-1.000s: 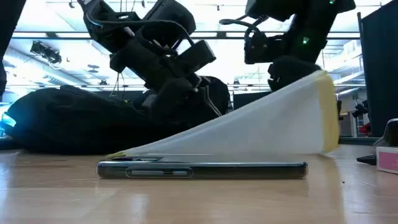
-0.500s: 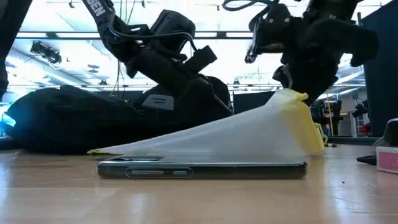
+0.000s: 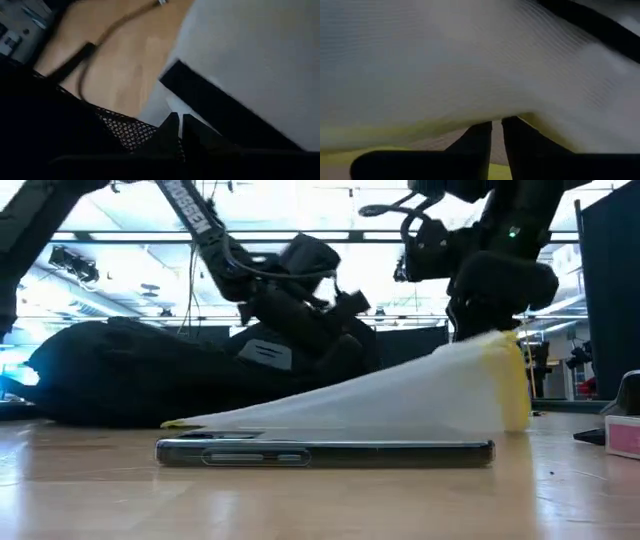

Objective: Unpack backpack
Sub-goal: Remove the charger adapter from the zip bag

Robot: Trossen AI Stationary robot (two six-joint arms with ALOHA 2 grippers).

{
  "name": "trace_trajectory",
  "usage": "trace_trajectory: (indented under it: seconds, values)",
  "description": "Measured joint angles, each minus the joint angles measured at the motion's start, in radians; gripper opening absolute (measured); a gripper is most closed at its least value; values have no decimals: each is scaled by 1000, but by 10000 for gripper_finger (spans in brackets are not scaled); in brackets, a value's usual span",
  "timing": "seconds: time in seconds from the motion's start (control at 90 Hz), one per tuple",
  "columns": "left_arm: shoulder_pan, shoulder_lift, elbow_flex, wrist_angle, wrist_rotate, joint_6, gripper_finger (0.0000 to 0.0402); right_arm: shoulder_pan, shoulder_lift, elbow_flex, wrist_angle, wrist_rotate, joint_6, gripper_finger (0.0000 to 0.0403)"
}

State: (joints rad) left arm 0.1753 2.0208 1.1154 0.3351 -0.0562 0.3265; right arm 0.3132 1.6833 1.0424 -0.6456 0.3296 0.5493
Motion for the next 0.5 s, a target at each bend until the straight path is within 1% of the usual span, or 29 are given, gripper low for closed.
trace_trajectory:
  seconds: [0.056, 0.156, 0.3, 0.367, 0.5]
  values:
    - [1, 35, 47, -50, -23, 7, 0, -3, 0, -1, -18, -1, 9, 33]
    - [6, 85, 111, -114, -111, 7, 0, -4, 0, -20, -17, -11, 10, 40]
    - [12, 124, 149, -137, -135, -1, 0, 1, 1, -76, 9, -17, 38, 50]
    - [13, 131, 150, -136, -118, -2, 0, 1, 1, -103, 11, -15, 55, 52]
    - [15, 137, 150, -145, 6, 6, 0, -14, 1, -156, 15, 31, 97, 53]
